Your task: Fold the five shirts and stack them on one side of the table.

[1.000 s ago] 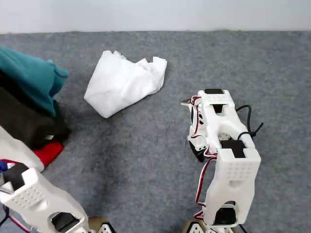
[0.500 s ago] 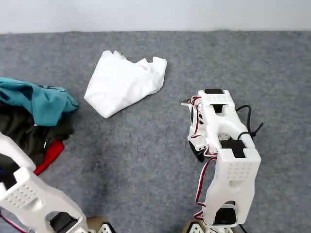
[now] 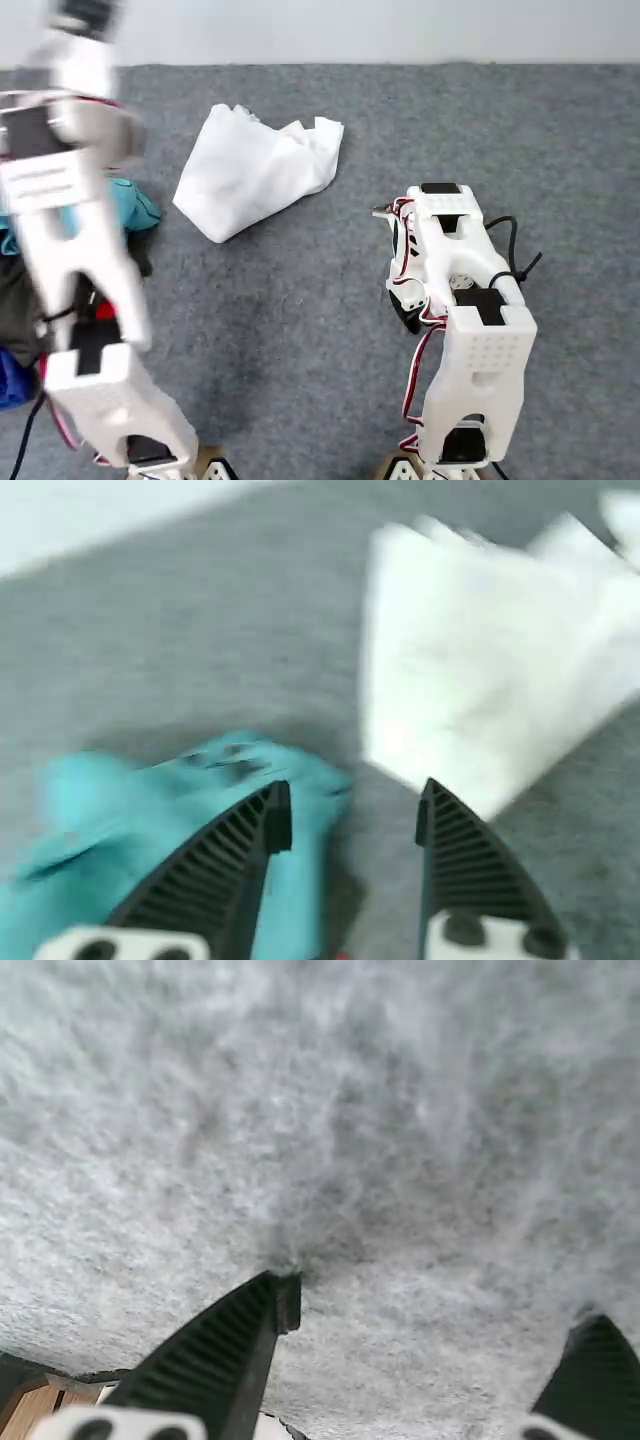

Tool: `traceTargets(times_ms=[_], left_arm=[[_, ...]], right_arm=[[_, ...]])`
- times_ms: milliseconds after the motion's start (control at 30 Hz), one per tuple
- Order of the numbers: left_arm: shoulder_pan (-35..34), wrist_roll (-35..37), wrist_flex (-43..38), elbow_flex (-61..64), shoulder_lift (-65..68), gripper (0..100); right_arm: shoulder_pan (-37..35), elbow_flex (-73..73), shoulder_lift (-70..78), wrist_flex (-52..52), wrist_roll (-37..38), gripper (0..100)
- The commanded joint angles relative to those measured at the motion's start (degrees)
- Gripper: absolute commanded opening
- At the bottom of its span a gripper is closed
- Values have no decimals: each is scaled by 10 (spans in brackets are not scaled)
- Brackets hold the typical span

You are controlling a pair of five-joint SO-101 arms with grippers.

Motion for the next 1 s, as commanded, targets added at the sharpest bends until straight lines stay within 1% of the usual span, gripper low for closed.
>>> traceTargets(times_ms=[0, 67, 267, 433, 500, 567, 700, 833, 867, 967], left_arm=[[40, 39, -91, 84, 57, 204], [52, 55, -128, 101, 103, 206], [117, 51, -131, 100, 222, 207], [135, 51, -138, 70, 292, 203], [135, 52, -123, 50, 311, 201], [135, 54, -101, 22, 327, 167], [134, 52, -49, -45, 343, 15], [134, 51, 53, -138, 340, 12], [135, 53, 67, -162, 338, 12], [135, 55, 64, -185, 293, 11]], right_arm=[[2, 11, 7, -25, 0, 398], [2, 11, 7, -25, 0, 398], [2, 11, 7, -25, 0, 398], [2, 11, 7, -25, 0, 398], [2, 11, 7, -25, 0, 398], [2, 11, 7, -28, 0, 398], [2, 11, 7, -29, 0, 398], [2, 11, 7, -29, 0, 398], [2, 11, 7, -29, 0, 398], [2, 11, 7, -29, 0, 398]])
